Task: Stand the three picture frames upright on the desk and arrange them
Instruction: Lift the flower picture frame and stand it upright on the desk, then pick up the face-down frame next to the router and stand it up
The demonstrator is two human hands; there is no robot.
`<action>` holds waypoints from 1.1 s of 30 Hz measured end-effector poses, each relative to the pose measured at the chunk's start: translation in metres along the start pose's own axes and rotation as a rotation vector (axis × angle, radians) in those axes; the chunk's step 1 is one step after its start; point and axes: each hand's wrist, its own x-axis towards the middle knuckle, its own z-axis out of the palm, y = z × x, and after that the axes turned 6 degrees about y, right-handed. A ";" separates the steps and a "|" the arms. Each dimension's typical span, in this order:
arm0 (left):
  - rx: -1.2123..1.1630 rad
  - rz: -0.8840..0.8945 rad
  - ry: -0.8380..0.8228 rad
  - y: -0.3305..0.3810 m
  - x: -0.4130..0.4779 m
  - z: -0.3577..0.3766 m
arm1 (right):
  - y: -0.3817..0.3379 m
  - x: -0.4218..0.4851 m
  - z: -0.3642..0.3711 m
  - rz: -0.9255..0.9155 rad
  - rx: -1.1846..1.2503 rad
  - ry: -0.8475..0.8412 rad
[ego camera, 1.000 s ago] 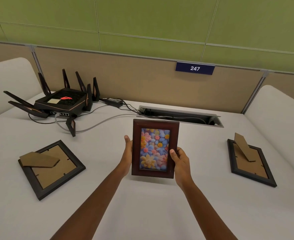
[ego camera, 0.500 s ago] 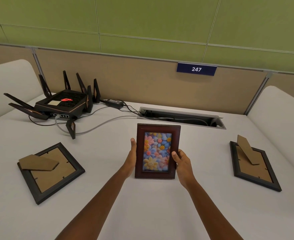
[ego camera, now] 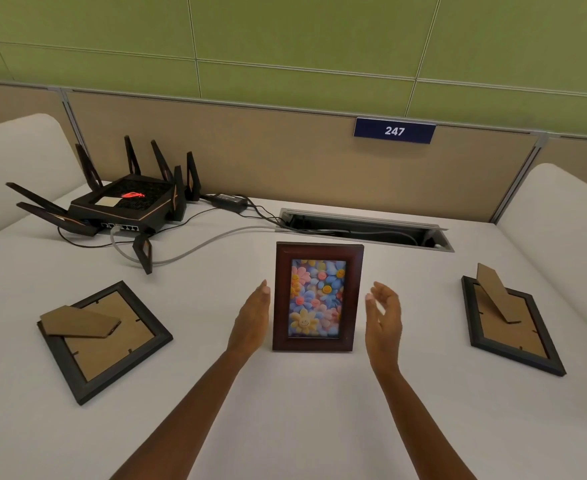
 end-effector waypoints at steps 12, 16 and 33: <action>0.628 0.275 0.119 -0.044 -0.008 -0.052 | -0.042 -0.045 0.055 -0.511 -0.121 -0.185; 0.759 0.224 0.098 -0.051 -0.007 -0.081 | -0.048 -0.072 0.086 -0.506 -0.152 -0.357; 0.930 -0.141 0.318 -0.108 -0.023 -0.182 | -0.044 -0.156 0.194 -0.165 -0.502 -1.070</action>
